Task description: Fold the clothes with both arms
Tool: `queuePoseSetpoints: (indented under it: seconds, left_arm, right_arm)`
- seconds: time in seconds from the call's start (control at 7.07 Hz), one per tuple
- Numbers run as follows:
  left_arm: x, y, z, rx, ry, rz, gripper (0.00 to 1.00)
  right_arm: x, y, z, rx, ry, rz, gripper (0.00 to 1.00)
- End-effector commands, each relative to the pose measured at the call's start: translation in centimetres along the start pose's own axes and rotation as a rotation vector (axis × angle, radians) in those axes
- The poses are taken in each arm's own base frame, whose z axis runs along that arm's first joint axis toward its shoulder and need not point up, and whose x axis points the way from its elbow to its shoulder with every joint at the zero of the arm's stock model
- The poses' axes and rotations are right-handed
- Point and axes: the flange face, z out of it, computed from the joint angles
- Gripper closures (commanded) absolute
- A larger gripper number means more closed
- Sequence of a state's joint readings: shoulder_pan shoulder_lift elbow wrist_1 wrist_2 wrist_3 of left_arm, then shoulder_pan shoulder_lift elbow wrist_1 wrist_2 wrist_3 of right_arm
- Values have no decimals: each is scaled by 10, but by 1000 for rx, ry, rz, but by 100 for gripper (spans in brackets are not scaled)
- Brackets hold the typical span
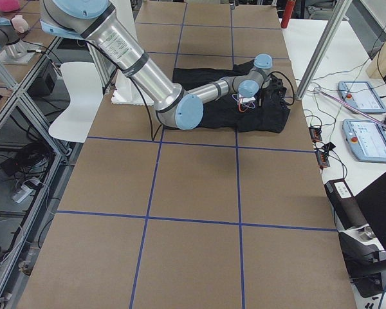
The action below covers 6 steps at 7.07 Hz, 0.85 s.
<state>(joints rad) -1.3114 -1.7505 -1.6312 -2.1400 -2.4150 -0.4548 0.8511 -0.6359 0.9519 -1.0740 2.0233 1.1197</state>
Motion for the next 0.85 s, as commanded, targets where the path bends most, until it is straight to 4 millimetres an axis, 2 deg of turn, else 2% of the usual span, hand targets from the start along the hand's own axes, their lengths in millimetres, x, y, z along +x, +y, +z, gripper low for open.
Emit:
queuePoseSetpoints:
  seconds: [0.0, 0.14, 0.28, 0.42, 0.57, 0.71]
  left_arm:
    - [38, -50, 40, -18, 23, -54, 0]
    - [51, -82, 55, -11, 16, -65, 0]
    - [76, -127, 87, 16, -34, -81, 0]
    - [103, -146, 132, 44, -36, -91, 0]
    - [103, -135, 167, 70, -16, -48, 0]
    - [99, -133, 180, 68, -17, -50, 0]
  right_arm:
    - [-15, 7, 8, 4, 11, -9, 100]
    - [-14, 8, 15, 13, 25, -12, 100]
    - [-20, 9, 15, 17, 24, -15, 66]
    - [-27, 12, 13, 17, 16, -22, 1]
    - [-33, 17, 10, 16, 4, -31, 0]
    - [-43, 19, -11, 30, -36, -37, 0]
